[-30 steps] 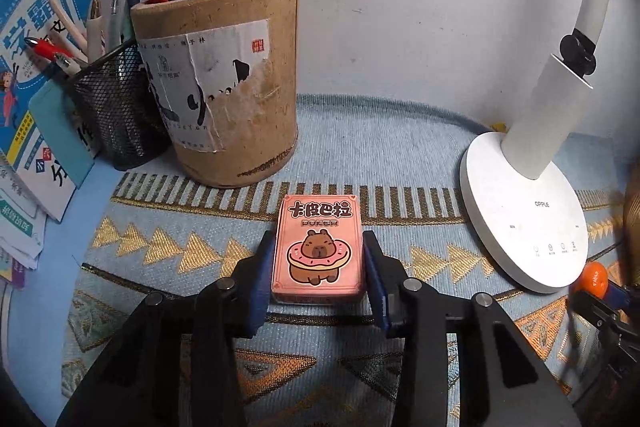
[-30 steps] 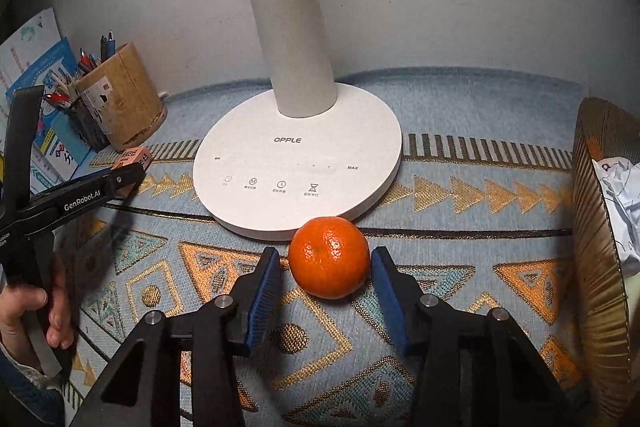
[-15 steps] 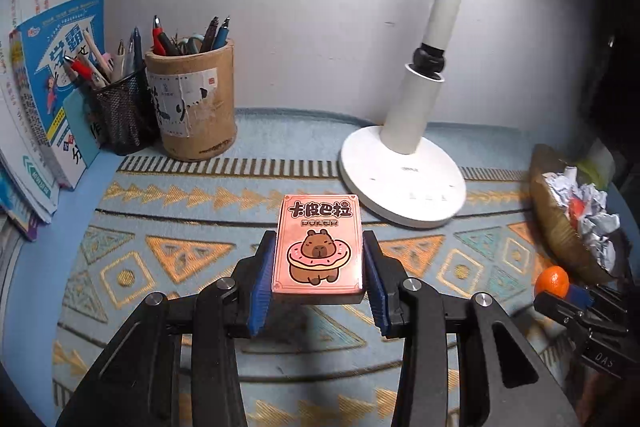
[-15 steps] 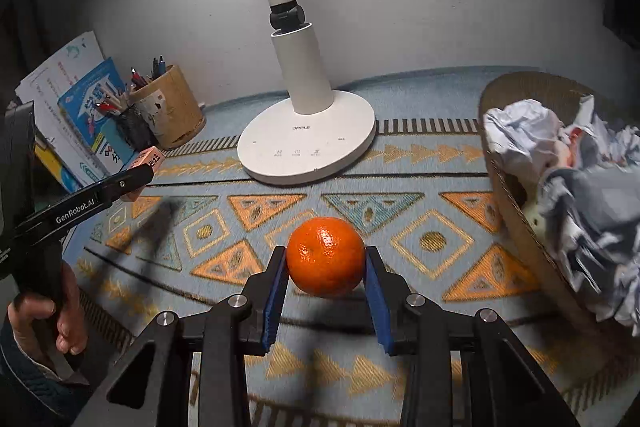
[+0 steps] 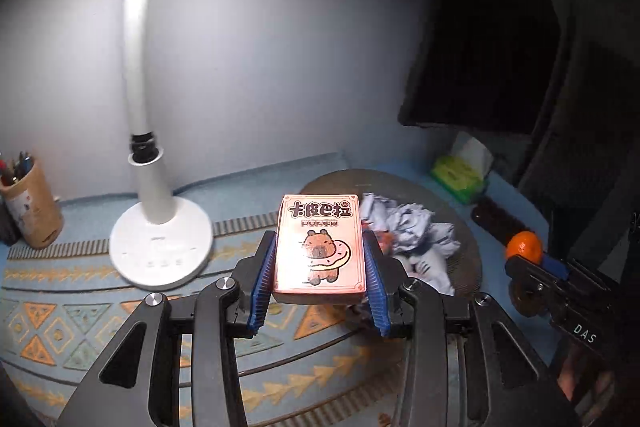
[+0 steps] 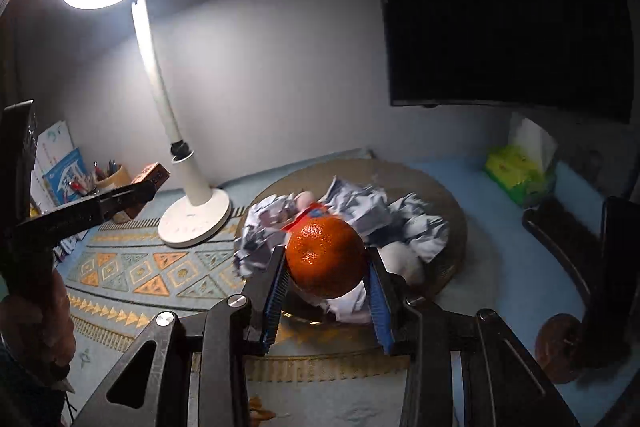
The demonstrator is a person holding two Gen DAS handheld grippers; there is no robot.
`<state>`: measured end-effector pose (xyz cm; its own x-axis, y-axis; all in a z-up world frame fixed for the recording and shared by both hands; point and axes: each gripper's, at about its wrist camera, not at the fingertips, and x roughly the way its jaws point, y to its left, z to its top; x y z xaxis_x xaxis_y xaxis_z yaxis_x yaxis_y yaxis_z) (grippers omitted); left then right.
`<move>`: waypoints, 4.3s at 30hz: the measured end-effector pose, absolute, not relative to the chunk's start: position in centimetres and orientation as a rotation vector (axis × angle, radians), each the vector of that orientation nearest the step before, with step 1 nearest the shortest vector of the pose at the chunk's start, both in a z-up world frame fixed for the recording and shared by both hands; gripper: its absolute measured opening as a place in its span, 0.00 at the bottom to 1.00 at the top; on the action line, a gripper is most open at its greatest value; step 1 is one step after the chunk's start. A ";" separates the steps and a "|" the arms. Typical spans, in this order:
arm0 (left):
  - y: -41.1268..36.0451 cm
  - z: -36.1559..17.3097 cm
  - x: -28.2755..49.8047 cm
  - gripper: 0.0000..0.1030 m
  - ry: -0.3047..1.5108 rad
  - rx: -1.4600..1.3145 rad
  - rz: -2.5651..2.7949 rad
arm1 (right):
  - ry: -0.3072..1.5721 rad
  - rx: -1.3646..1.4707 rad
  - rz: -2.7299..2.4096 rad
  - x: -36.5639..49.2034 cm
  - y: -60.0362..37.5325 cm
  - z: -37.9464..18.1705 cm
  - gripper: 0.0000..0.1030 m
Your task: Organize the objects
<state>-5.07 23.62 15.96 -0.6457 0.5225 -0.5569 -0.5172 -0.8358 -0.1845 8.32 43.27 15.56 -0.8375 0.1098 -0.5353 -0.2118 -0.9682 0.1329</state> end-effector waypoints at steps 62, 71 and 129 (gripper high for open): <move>0.6 0.2 0.9 0.99 0.046 -1.438 2.825 | 0.147 -1.345 2.849 1.6 23.0 1.6 0.77; 3.2 0.1 -1.1 1.00 0.094 -1.440 2.798 | 0.142 -1.469 2.808 -0.1 22.8 0.8 0.99; 2.2 0.0 -1.0 1.00 0.000 -1.425 2.786 | 0.000 -1.420 2.777 0.8 21.7 0.3 1.00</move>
